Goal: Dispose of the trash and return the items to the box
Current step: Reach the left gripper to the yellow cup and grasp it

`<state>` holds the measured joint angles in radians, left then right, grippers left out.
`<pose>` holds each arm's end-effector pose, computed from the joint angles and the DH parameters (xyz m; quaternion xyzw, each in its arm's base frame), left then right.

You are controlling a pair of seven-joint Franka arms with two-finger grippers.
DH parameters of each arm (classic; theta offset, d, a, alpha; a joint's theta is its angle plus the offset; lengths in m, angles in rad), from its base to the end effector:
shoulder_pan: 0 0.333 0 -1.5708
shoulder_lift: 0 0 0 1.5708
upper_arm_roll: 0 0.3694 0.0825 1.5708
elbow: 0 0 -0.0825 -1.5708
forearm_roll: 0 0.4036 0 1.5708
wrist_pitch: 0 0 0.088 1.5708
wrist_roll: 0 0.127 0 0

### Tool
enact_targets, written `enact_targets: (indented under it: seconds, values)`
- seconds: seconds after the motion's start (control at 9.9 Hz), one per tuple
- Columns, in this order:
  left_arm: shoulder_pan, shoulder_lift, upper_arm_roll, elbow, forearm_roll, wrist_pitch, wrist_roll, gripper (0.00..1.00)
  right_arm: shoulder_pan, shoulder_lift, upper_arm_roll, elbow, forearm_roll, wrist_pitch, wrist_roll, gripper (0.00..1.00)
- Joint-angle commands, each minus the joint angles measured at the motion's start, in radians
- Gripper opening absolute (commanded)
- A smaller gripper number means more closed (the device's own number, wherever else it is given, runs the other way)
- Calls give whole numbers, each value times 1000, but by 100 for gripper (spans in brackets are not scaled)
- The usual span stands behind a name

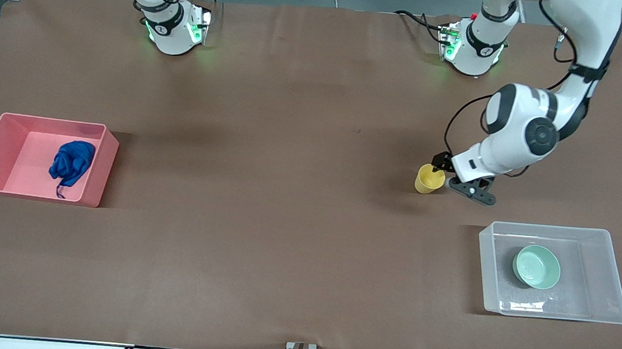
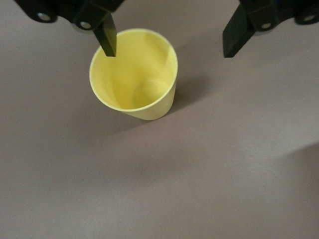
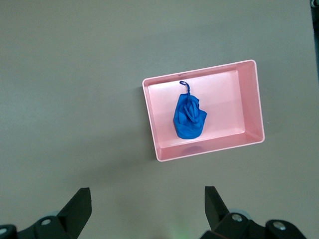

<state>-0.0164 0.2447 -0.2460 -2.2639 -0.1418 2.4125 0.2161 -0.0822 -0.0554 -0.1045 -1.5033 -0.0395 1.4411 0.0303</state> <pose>0.5313 -0.1457 0.2642 0.9797 -0.1803 -0.0474 0.0733 0.5288 -0.1075 0.7101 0.9937 -0.1107 -0.0048 0.0164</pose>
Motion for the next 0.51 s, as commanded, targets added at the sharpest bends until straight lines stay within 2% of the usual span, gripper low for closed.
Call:
enact_targets:
  seconds: [0.0,0.1,0.2,0.4]
  values:
    - [-5,83,-1,0,36,43,-8,32,-2,20,9,17,6,-28,-6,100]
    - [-7,99,-3,4,36,45,-9,6,-2,22,11,23,9,-30,-12,100]
    - [-7,100,-3,9,36,46,-8,0,-1,22,12,23,9,-37,-10,100]
    - [3,74,-7,9,36,36,-3,0,13,22,11,22,10,-36,-10,100]
